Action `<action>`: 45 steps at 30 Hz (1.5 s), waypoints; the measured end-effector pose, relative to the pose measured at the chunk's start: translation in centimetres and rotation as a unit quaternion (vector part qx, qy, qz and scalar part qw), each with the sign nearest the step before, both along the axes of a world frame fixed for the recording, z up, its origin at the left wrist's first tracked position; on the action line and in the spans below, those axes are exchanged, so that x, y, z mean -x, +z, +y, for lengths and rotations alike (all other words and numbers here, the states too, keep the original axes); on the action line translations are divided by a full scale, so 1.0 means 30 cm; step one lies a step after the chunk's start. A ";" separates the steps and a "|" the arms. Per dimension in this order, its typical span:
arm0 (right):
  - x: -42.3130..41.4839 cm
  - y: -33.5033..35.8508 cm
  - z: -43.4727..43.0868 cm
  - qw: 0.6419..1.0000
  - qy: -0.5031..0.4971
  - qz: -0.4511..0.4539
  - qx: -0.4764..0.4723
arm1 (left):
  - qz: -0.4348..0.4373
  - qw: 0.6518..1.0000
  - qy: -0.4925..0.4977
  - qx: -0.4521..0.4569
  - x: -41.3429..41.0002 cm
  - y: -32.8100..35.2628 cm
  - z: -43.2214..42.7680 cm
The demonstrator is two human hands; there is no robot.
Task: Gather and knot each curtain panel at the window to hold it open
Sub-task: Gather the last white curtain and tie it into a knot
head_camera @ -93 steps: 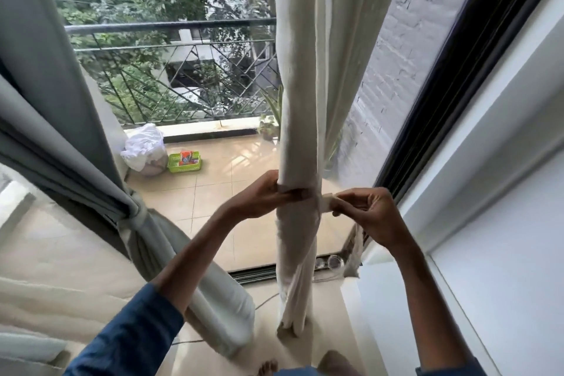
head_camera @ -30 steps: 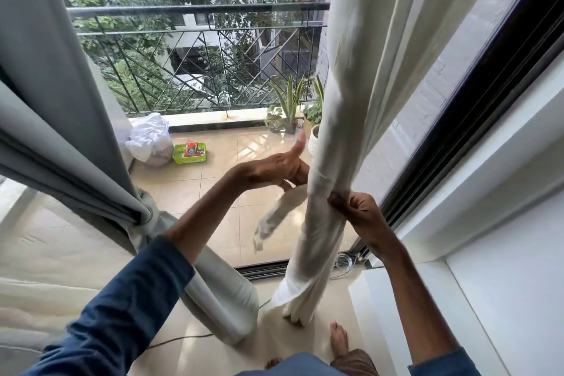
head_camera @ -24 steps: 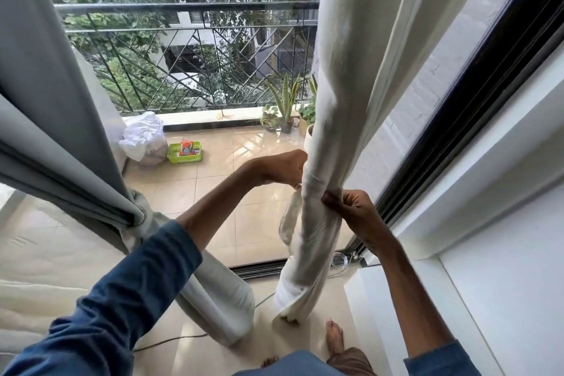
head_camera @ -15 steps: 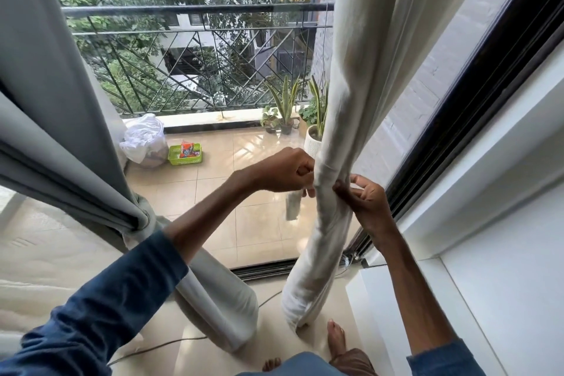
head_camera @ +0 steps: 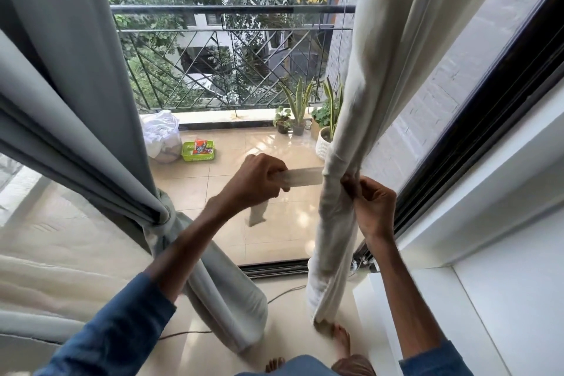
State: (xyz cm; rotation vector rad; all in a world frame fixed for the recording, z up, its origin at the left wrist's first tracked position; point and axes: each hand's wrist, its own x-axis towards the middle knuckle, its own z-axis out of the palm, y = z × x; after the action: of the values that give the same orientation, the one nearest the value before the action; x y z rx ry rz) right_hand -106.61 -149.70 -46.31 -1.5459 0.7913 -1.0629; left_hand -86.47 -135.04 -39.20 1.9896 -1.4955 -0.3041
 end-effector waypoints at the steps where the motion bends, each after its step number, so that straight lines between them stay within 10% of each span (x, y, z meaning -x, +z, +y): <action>1: -0.004 0.000 0.009 1.000 -0.016 0.007 0.016 | 0.020 1.000 -0.003 0.017 0.022 0.009 0.026; 8: -0.039 0.000 0.113 0.982 -0.102 0.071 0.139 | 0.101 0.992 -0.060 0.036 0.252 -0.006 0.114; 21: -0.002 0.078 0.205 0.976 -0.055 0.130 0.168 | -0.182 0.983 0.022 0.006 0.262 0.046 0.036; 27: -0.006 0.041 0.181 0.980 -0.021 0.135 0.147 | -0.085 0.980 0.153 0.095 0.165 -0.022 0.021; 35: -0.004 0.040 0.150 0.964 0.170 0.155 0.135 | 0.121 0.983 -0.135 0.018 0.072 -0.021 -0.068; 42: 0.073 0.099 0.167 0.985 0.133 0.059 -0.090 | 0.176 0.978 -0.108 0.032 0.073 -0.050 -0.096; 45: 0.097 0.114 0.186 0.989 0.111 0.097 0.006 | 0.181 0.972 -0.147 0.026 0.087 -0.026 -0.102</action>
State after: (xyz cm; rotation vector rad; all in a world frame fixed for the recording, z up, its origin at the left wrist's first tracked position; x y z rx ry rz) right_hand -109.53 -144.13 -42.88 -1.7215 0.7242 -0.7626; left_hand -89.08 -138.10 -39.99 1.5626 -1.5325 -0.7049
